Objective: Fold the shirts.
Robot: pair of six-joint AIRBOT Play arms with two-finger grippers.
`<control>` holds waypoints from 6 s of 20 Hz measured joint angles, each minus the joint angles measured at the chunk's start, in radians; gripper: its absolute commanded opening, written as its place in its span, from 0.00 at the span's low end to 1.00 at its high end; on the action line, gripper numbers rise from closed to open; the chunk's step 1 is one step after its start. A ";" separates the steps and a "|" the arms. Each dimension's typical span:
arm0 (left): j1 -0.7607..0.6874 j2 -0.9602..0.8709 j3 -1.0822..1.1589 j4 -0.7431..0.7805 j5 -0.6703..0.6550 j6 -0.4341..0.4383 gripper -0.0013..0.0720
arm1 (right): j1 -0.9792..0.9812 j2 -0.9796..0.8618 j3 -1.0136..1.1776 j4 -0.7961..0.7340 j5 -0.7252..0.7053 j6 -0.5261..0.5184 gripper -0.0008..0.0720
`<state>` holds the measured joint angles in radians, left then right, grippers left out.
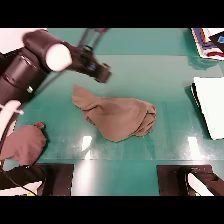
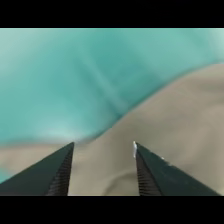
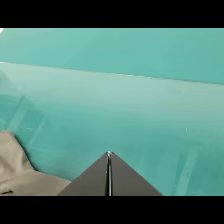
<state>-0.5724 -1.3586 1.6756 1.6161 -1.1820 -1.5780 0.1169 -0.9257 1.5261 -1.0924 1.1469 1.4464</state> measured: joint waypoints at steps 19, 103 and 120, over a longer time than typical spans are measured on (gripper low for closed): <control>0.439 -0.059 -0.687 -0.637 0.244 0.013 0.06 | -0.001 -0.057 0.000 0.000 0.021 0.000 0.03; 0.513 0.181 -0.643 -0.289 -0.153 0.014 0.76 | -0.108 -0.218 -0.423 0.169 0.186 -0.121 0.50; 0.420 0.364 -1.140 -0.589 0.210 -0.039 0.05 | -0.154 -0.123 -0.492 0.174 0.190 -0.130 0.50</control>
<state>-0.1520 -0.9951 0.5358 1.0275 -0.9718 -1.6173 -0.0368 -1.0485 1.0344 -0.9188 1.3373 1.3163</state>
